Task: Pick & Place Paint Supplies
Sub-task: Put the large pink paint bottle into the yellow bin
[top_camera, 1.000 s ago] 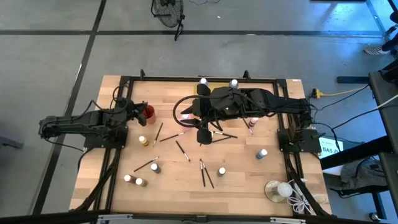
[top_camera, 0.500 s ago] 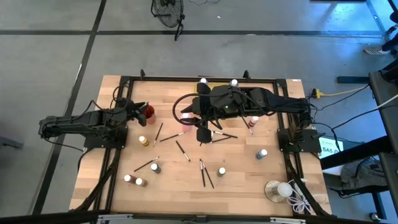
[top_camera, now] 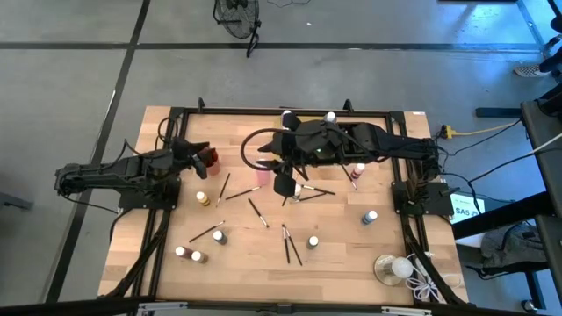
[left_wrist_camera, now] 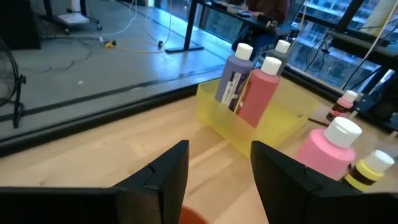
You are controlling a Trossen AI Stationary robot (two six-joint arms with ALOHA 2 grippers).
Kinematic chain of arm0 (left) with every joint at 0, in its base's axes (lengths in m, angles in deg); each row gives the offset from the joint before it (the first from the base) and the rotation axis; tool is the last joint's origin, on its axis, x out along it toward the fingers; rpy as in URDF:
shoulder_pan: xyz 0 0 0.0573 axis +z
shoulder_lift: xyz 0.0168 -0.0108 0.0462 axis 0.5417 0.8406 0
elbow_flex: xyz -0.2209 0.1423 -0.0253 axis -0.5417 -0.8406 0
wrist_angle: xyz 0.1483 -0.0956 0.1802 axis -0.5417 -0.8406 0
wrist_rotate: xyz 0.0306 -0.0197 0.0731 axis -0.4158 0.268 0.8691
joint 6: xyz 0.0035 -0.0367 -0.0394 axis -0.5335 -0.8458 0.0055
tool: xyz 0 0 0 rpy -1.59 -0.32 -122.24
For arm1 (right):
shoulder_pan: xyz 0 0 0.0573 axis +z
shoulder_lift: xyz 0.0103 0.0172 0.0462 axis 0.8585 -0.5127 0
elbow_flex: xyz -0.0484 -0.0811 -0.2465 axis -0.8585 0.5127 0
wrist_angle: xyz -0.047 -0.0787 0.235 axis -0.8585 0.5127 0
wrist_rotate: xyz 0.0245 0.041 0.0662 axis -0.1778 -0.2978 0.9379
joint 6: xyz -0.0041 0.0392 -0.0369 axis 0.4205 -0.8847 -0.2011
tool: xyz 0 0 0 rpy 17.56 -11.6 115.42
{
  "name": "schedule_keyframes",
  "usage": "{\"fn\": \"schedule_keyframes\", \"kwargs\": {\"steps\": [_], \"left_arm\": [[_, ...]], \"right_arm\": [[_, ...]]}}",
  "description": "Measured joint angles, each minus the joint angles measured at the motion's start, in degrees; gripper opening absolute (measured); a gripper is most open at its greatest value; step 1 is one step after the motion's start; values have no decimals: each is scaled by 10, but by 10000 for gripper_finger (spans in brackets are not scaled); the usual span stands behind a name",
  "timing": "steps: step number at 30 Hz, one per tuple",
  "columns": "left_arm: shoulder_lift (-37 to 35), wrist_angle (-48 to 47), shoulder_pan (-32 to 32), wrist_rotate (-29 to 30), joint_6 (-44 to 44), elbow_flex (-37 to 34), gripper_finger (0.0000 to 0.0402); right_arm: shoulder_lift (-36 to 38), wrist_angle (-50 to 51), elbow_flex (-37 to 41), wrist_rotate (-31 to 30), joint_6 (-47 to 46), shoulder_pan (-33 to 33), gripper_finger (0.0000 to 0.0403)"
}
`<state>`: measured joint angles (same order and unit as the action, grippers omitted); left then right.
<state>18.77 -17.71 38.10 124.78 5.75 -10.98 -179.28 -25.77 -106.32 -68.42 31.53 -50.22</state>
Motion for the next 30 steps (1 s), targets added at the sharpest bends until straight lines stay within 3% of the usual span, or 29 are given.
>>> {"fn": "schedule_keyframes", "kwargs": {"steps": [3, 10, 15, 19, 25, 30], "left_arm": [[0, 5, 0, 0, 0, 0, 167], [0, 48, 0, 6, 21, 0, 168], [-1, 122, 0, -5, 24, 15, 166], [-1, 164, 0, -6, 23, 44, 164], [-1, 180, 0, -40, 100, 102, 165], [-1, 174, 0, -80, 159, 135, 161]], "right_arm": [[0, 6, 0, -6, -19, 0, 180], [0, 80, 0, -106, -104, -1, 250], [-4, 96, 14, -170, -96, -3, 261], [-8, 94, 24, -187, -121, -7, 257], [-14, 105, 82, -159, -167, -39, 252], [-14, 43, 159, -70, -188, -75, 252]]}}
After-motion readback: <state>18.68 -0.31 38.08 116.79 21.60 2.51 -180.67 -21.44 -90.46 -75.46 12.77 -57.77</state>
